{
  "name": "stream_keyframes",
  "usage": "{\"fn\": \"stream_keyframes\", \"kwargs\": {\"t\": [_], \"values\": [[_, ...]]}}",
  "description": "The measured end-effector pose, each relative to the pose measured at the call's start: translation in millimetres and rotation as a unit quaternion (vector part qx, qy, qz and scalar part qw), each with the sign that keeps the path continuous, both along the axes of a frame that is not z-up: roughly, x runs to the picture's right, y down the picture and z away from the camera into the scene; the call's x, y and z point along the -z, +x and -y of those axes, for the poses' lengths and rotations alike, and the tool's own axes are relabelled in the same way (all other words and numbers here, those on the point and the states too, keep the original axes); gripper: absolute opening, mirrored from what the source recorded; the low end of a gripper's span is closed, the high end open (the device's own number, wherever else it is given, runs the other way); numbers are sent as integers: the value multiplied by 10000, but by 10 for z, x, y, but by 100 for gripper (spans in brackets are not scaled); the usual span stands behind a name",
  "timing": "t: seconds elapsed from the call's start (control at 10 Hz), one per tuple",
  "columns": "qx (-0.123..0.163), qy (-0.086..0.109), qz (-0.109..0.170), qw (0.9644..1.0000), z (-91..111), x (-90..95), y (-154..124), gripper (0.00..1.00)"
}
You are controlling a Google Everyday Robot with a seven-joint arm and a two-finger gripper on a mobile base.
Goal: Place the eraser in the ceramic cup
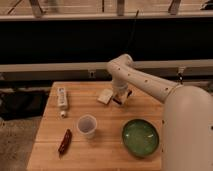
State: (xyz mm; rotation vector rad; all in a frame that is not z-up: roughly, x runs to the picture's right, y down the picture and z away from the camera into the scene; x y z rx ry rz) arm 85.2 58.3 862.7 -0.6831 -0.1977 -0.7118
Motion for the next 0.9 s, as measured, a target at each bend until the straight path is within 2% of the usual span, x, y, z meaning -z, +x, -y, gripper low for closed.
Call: {"fn": "stream_keyframes", "kwargs": {"t": [0.5, 0.6, 0.9], "values": [[444, 102, 196, 9988, 5, 350, -406, 4], [582, 129, 256, 9979, -35, 479, -519, 4], [885, 200, 412, 9950, -110, 718, -765, 4]]}}
